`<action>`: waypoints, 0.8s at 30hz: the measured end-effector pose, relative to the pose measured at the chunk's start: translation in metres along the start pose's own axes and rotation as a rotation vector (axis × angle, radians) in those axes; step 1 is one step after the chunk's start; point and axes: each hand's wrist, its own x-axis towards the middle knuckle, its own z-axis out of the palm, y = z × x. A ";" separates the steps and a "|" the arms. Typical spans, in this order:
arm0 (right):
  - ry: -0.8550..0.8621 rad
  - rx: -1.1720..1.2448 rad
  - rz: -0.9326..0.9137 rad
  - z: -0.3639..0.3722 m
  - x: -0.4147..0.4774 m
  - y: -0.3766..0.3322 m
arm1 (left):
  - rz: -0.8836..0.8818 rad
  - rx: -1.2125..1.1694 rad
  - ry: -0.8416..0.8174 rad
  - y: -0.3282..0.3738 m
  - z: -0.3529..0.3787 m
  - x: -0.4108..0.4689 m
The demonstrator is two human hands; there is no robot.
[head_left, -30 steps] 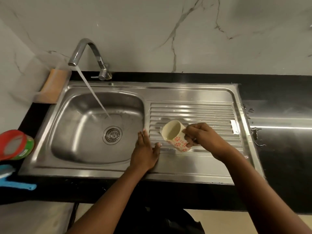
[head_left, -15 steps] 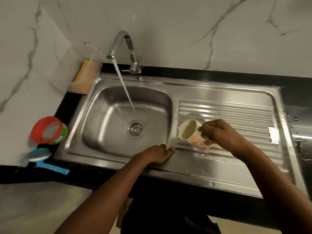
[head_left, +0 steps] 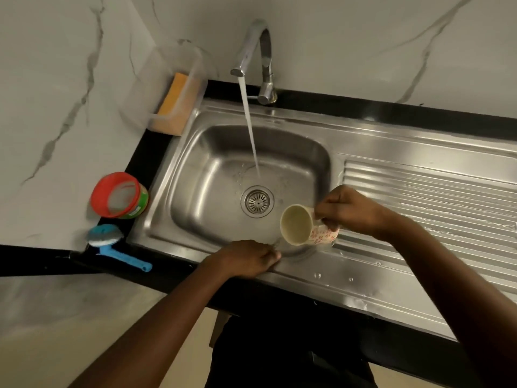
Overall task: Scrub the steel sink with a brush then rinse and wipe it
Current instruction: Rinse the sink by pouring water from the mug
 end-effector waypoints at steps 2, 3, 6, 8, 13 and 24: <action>0.009 0.025 0.004 -0.006 0.012 0.003 | 0.101 -0.083 -0.014 0.010 0.006 0.005; 0.010 0.005 0.001 -0.007 0.018 0.003 | 0.138 -0.080 -0.013 0.014 0.008 0.007; 0.022 -0.113 0.022 -0.005 0.037 -0.002 | 0.160 -0.024 0.002 0.014 0.010 0.010; 0.016 -0.176 0.036 0.005 0.050 -0.010 | 0.111 0.031 -0.008 -0.001 0.004 0.008; -0.049 -0.293 -0.041 0.061 0.081 -0.028 | -0.046 0.182 0.059 -0.076 -0.013 -0.006; -0.283 -0.538 -0.072 0.075 0.101 -0.033 | 0.022 0.116 0.062 -0.116 -0.025 -0.018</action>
